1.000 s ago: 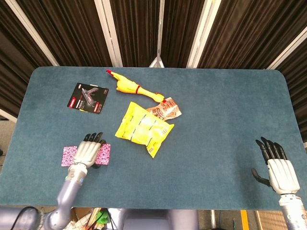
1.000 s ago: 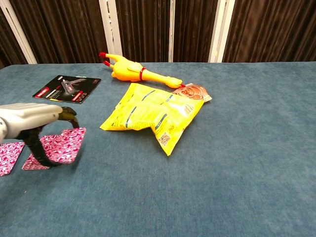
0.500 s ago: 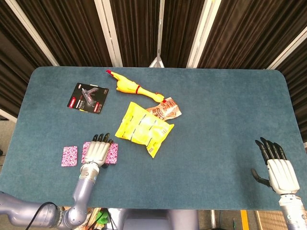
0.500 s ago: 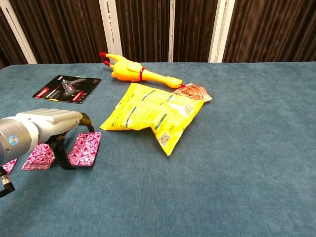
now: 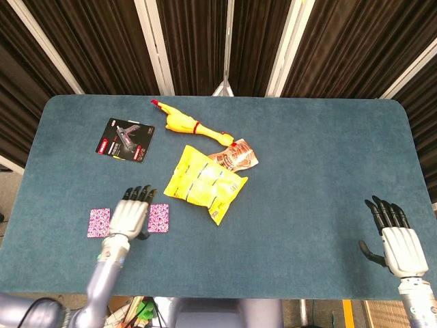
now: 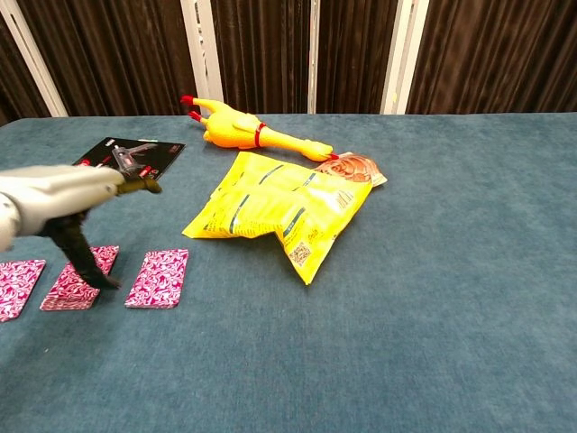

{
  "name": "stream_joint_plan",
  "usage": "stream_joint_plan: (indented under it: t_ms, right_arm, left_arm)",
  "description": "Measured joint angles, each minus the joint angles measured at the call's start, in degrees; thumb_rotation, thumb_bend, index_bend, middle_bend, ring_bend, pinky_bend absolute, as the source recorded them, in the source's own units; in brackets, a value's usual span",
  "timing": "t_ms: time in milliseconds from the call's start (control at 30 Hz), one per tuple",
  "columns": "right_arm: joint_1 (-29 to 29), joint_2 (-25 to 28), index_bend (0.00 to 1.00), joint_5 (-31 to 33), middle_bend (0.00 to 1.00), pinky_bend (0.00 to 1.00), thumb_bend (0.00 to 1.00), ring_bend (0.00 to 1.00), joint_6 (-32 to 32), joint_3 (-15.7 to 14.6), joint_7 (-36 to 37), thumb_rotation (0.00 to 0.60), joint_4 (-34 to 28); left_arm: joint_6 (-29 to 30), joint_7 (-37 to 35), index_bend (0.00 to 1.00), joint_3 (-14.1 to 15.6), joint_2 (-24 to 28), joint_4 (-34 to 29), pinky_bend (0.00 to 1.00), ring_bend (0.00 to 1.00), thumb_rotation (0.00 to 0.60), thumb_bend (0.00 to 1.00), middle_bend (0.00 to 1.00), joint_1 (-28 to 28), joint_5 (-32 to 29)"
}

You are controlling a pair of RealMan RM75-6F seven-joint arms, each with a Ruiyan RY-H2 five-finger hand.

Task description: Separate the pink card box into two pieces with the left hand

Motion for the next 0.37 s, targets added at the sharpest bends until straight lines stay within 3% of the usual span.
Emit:
stream_joint_plan:
  t_ms: [200, 367]
  right_arm:
    - [0.0, -0.2, 0.0, -0.1, 0.0, 0.06, 0.36, 0.0, 0.3, 0.1, -1.1, 0.6, 0.2]
    - [-0.1, -0.9, 0.0, -0.4, 0.0, 0.06, 0.36, 0.0, 1.0, 0.2, -2.7, 0.6, 0.6]
  left_arm:
    - [3.8, -9.9, 0.04, 7.6, 7.1, -0.6, 0.0, 0.0, 0.6, 0.21, 0.0, 6.6, 16.8]
    - [10.6, -23.2, 0.0, 15.5, 13.4, 5.5, 0.0, 0.0, 0.6, 0.21, 0.0, 15.0, 33.3]
